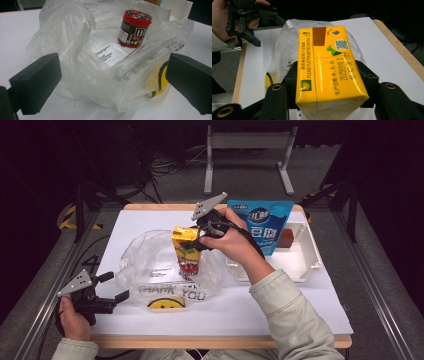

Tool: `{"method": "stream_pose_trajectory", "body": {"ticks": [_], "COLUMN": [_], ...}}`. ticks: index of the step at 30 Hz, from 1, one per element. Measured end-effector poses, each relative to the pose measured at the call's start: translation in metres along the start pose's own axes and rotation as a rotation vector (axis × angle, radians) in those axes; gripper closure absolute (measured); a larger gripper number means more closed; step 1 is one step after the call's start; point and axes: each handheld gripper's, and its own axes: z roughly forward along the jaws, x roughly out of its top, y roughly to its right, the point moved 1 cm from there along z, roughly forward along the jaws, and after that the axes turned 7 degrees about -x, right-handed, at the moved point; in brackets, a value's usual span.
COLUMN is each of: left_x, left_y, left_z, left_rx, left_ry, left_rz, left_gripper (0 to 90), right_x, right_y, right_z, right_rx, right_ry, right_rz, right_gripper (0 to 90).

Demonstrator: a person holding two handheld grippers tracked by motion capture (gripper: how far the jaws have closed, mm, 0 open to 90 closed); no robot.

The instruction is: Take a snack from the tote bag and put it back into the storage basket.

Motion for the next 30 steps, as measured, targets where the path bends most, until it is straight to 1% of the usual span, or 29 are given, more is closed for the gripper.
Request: {"method": "stream_pose_trajectory", "body": {"ticks": [5, 6, 9, 11, 14, 15, 17, 21, 25, 26, 28, 30], "left_x": [-0.001, -0.001, -0.001, -0.001, -0.001, -0.002, -0.002, -0.002, -0.002, -0.003, -0.003, -0.003], "left_y": [0.0, 0.0, -0.001, -0.001, -0.002, -0.001, -0.001, -0.002, -0.003, -0.002, -0.002, -0.003], "left_z": [0.002, 0.002, 0.003, 0.003, 0.004, 0.004, 0.004, 0.005, 0.005, 0.005, 0.005, 0.004], "left_rx": [0.0, 0.0, -0.001, 0.001, 0.002, -0.001, 0.004, 0.004, 0.004, 0.006, 0.005, 0.006], "left_ry": [-0.014, -0.014, -0.02, -0.023, -0.026, -0.028, -0.025, -0.027, -0.03, -0.029, -0.028, -0.03], "left_rz": [-0.002, -0.002, 0.0, -0.001, 0.0, -0.006, -0.007, -0.006, -0.007, -0.009, -0.01, -0.004], "left_gripper": [1.1, 1.1, 1.1, 1.1, 1.1, 1.1, 1.1, 1.1, 1.2, 1.2, 1.2, 1.2], "right_x": [-0.01, -0.01, -0.015, -0.02, -0.025, -0.027, -0.029, -0.036, -0.04, -0.043, -0.044, -0.047], "right_y": [0.006, 0.006, 0.009, 0.013, 0.016, 0.018, 0.019, 0.025, 0.028, 0.03, 0.031, 0.033], "right_z": [-0.018, -0.018, -0.028, -0.039, -0.048, -0.051, -0.054, -0.065, -0.071, -0.075, -0.077, -0.081], "right_rx": [-0.023, -0.023, -0.035, -0.051, -0.066, -0.073, -0.077, -0.107, -0.113, -0.122, -0.124, -0.135], "right_ry": [-0.006, -0.006, -0.004, -0.006, -0.008, -0.01, -0.01, -0.017, -0.018, -0.017, -0.018, -0.02], "right_rz": [0.006, 0.006, 0.016, 0.024, 0.031, 0.034, 0.036, 0.048, 0.059, 0.062, 0.063, 0.072], "right_gripper": [48.9, 48.9, 48.9, 48.9, 48.9, 48.8, 48.9, 48.9, 48.9, 48.9, 48.8, 48.9]}}
